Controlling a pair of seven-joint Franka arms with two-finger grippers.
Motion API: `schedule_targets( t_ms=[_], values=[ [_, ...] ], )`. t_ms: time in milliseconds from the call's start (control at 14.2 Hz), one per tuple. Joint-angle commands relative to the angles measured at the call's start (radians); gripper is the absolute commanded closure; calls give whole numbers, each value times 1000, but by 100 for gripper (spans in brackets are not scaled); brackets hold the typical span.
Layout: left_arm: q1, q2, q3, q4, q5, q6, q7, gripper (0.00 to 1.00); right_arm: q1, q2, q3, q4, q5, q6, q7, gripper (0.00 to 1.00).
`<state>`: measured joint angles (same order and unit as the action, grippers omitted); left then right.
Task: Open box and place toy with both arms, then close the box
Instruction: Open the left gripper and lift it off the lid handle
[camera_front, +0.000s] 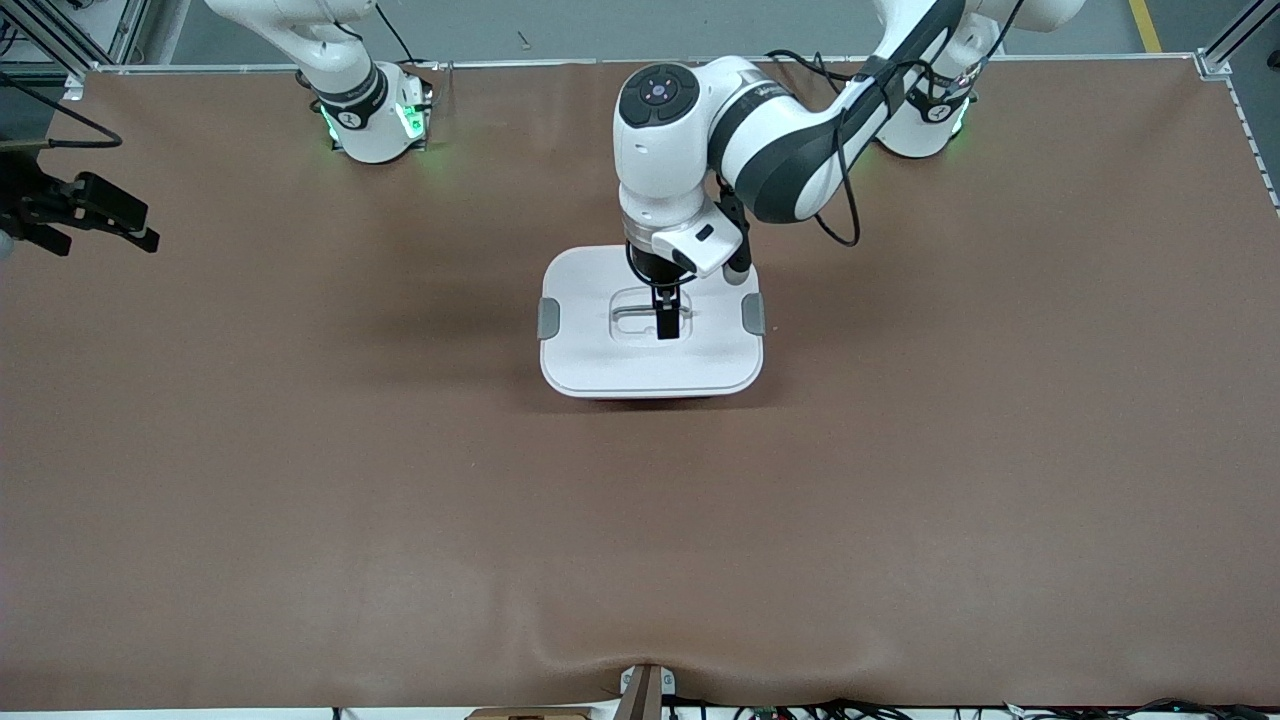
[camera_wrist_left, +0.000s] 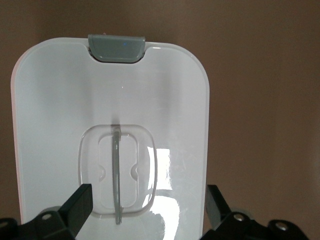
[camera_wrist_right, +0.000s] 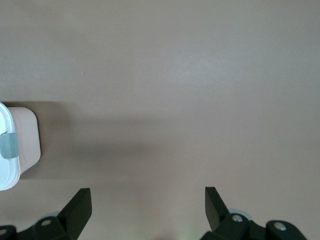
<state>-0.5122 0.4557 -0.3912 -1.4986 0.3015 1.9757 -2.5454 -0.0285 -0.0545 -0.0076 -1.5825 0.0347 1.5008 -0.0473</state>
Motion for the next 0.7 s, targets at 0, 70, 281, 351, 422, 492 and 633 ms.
schedule_targets(
  t_ms=[0, 70, 281, 351, 422, 492, 633],
  values=[
    [12, -11, 0, 32, -5, -58, 117, 0, 4, 5, 3, 15, -7, -4, -2, 0],
    [35, -18, 0, 32, -27, -75, 169, 0, 4, 5, 5, 15, -6, -4, -2, 0],
    [84, -43, 0, 32, -58, -121, 313, 0, 35, 2, 5, 18, -10, -5, 7, 0],
    [98, -48, -3, 34, -58, -129, 364, 0, 35, 4, 5, 16, -12, -4, 7, 0],
    [112, -57, -3, 35, -58, -132, 407, 0, 35, 4, 5, 16, -10, -5, 7, 0],
    [122, -61, -3, 35, -58, -135, 459, 0, 33, 2, 5, 16, -10, -10, 7, 0],
    [150, -72, -5, 35, -58, -173, 580, 0, 35, 4, 5, 16, -10, -5, 7, 0]
  ],
)
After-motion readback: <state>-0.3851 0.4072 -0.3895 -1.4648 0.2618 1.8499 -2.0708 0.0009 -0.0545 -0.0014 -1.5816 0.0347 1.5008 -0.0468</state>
